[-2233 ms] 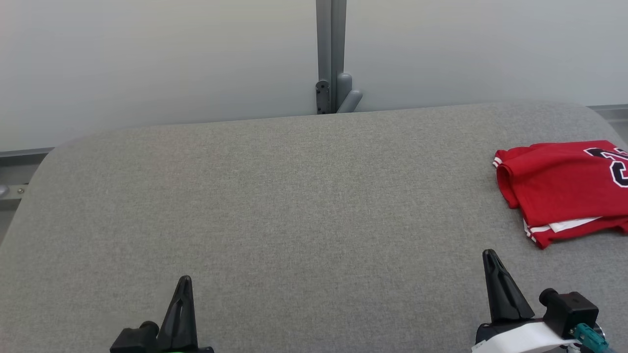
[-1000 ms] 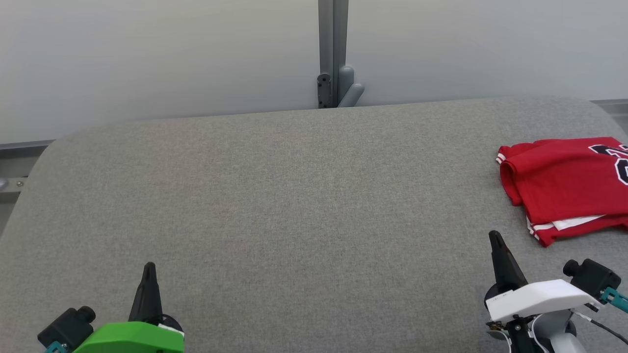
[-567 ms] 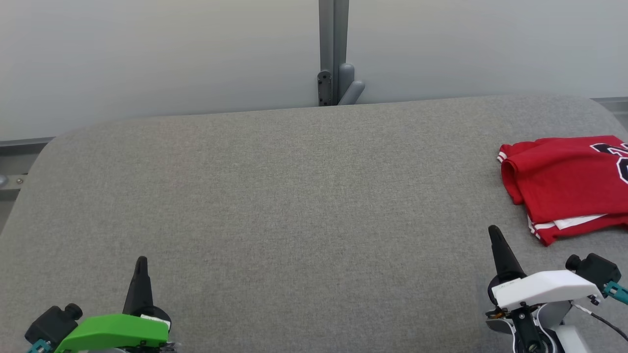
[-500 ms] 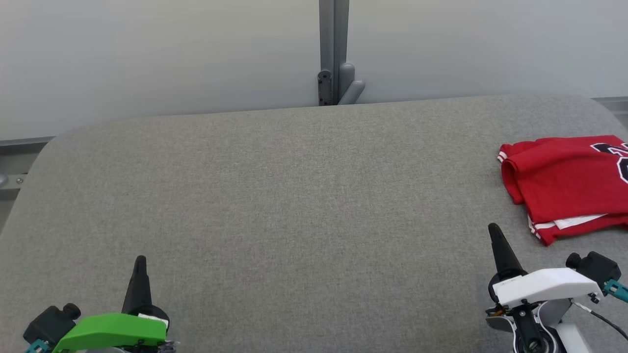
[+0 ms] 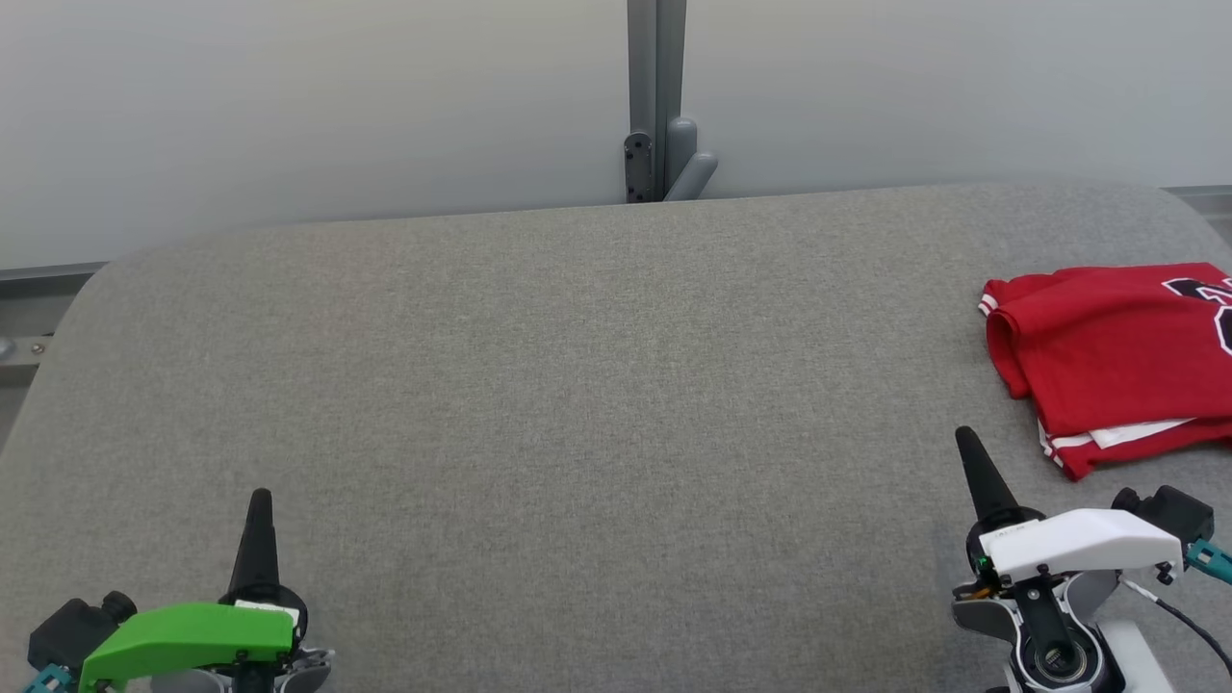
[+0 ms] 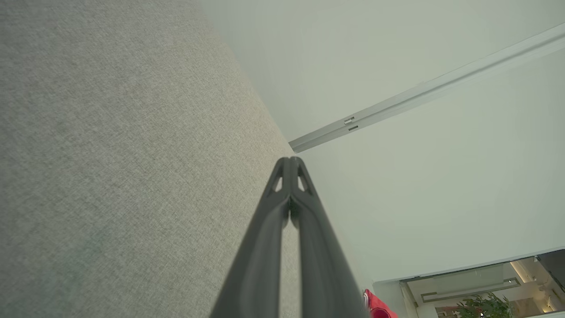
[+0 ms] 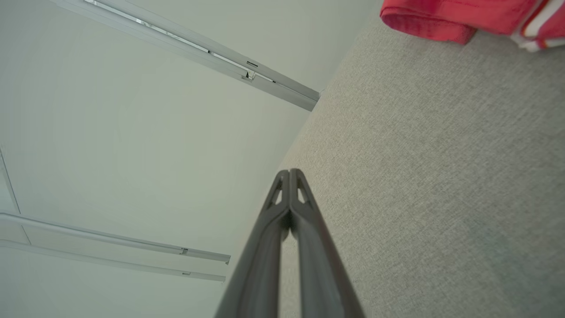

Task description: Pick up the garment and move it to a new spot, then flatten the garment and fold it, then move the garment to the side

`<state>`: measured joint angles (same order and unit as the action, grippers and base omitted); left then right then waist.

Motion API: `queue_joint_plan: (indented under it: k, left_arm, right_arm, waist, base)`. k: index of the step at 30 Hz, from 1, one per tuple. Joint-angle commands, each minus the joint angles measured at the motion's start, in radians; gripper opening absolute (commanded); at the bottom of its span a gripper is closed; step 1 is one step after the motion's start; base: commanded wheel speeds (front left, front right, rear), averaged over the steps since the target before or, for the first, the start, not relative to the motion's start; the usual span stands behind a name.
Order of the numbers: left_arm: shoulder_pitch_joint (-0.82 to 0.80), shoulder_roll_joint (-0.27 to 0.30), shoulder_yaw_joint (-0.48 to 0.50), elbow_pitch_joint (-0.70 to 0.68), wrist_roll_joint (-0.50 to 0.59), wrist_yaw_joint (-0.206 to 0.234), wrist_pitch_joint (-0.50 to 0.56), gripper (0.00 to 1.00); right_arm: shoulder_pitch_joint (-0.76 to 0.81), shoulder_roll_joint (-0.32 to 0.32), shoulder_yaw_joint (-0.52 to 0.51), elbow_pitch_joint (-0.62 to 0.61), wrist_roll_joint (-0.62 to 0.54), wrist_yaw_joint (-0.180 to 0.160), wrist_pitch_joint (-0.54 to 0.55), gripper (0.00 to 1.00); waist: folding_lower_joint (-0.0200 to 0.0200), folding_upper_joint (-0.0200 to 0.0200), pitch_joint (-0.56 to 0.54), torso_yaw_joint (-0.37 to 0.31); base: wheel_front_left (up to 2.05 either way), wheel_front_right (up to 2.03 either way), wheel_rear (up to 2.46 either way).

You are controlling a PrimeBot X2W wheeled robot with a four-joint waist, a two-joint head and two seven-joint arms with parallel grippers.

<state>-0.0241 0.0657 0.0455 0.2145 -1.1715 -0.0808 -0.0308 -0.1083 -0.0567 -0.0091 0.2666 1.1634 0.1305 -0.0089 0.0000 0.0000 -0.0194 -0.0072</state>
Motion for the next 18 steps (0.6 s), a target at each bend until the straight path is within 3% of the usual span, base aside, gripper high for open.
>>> queue_joint_plan:
  k: [1,18]
  left_arm:
    - [-0.027,0.005,0.011,-0.003,-0.027,-0.008,0.006,0.0]
    - [-0.058,0.001,0.052,0.017,-0.19,-0.027,0.052,0.0]
  right_arm:
    - [-0.025,-0.003,-0.005,0.0,0.03,0.0,0.009,0.0]
    - [-0.068,0.0,-0.023,0.041,0.191,0.0,0.056,0.0]
  waist:
    - [0.0,0.0,0.001,0.0]
    - [0.0,0.0,0.01,0.003]
  base:
    - [0.0,0.0,0.0]
    - [0.0,0.0,0.0]
